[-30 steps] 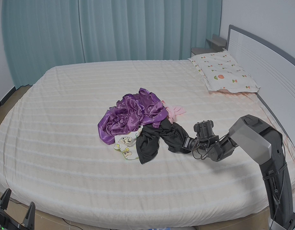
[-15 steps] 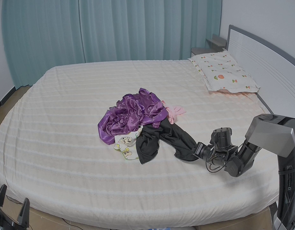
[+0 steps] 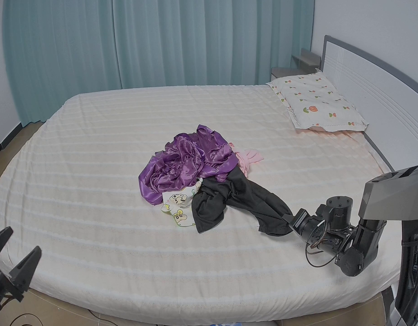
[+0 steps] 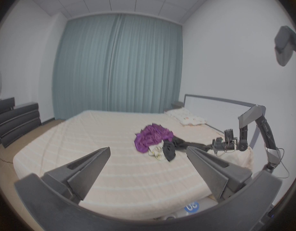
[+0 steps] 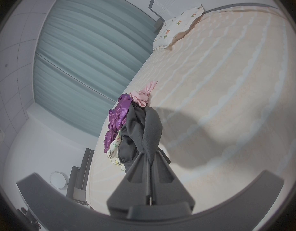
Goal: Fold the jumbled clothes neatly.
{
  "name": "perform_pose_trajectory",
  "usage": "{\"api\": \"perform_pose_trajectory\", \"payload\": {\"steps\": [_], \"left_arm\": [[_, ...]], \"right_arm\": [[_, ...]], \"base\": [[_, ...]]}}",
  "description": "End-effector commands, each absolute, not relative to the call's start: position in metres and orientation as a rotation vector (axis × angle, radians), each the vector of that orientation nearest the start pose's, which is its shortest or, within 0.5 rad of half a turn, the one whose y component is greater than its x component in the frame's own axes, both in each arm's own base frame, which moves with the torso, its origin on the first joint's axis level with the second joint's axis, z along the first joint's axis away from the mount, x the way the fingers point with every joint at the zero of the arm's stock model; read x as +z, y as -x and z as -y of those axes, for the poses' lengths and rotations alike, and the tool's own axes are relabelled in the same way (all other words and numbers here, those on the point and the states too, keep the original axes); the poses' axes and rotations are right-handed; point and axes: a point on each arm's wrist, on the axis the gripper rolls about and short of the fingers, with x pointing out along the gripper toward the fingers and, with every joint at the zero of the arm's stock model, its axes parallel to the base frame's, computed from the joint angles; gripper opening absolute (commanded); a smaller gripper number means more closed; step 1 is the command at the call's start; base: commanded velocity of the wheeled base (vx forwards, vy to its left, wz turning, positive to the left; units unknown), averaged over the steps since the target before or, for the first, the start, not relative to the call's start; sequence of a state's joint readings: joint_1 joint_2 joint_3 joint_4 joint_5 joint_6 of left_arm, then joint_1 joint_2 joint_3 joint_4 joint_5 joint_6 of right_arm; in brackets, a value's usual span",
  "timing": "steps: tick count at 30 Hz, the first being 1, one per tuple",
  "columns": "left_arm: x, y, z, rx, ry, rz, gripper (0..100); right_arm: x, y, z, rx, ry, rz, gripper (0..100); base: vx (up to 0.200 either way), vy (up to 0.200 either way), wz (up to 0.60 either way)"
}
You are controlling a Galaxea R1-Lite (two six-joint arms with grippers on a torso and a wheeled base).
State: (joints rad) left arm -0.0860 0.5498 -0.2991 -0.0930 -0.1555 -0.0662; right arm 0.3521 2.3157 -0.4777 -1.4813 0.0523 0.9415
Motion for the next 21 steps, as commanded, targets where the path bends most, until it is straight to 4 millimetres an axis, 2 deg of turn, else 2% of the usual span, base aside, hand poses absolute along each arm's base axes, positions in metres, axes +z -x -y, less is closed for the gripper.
{"api": "perform_pose_trajectory", "payload": {"steps": [1,2,3,4,6,7,9,12,13,15,16,21], "left_arm": [[0.134,-0.128,0.042,-0.414,0.101,-0.633,100],[0.134,-0.128,0.042,-0.414,0.101,-0.633,100],[0.123,-0.150,0.058,-0.435,0.131,-0.690,100],[0.120,-0.154,0.060,-0.434,0.135,-0.700,100],[0.097,-0.181,0.080,-0.400,0.139,-0.772,100],[0.092,-0.186,0.084,-0.393,0.138,-0.787,100],[0.062,-0.214,0.109,-0.340,0.158,-0.846,100],[0.039,-0.245,0.137,-0.266,0.229,-0.843,100],[0.027,-0.260,0.153,-0.234,0.267,-0.843,100],[0.023,-0.266,0.159,-0.225,0.279,-0.843,100],[0.006,-0.287,0.178,-0.208,0.318,-0.848,100],[-0.017,-0.319,0.200,-0.209,0.330,-0.846,100]], "right_arm": [[-0.010,-0.289,-0.116,0.213,-0.896,-0.540,0],[-0.010,-0.289,-0.116,0.213,-0.896,-0.540,0],[-0.010,-0.290,-0.117,0.215,-0.897,-0.540,0],[-0.010,-0.290,-0.117,0.215,-0.897,-0.540,0],[-0.010,-0.289,-0.117,0.213,-0.898,-0.541,0],[-0.010,-0.289,-0.117,0.212,-0.898,-0.542,0],[-0.010,-0.288,-0.116,0.208,-0.897,-0.539,0],[-0.010,-0.288,-0.116,0.206,-0.895,-0.540,0],[-0.010,-0.288,-0.116,0.207,-0.896,-0.538,0],[-0.010,-0.288,-0.116,0.207,-0.896,-0.538,0],[-0.010,-0.288,-0.116,0.205,-0.895,-0.538,0],[-0.010,-0.287,-0.116,0.202,-0.896,-0.540,0]], "base": [[0.000,0.000,0.00],[0.000,0.000,0.00],[0.000,0.000,0.00],[0.000,0.000,0.00],[0.000,0.000,0.00],[0.000,0.000,0.00],[0.000,0.000,0.00],[0.000,0.000,0.00],[0.000,0.000,0.00],[0.000,0.000,0.00],[0.000,0.000,0.00],[0.000,0.000,0.00]]}}
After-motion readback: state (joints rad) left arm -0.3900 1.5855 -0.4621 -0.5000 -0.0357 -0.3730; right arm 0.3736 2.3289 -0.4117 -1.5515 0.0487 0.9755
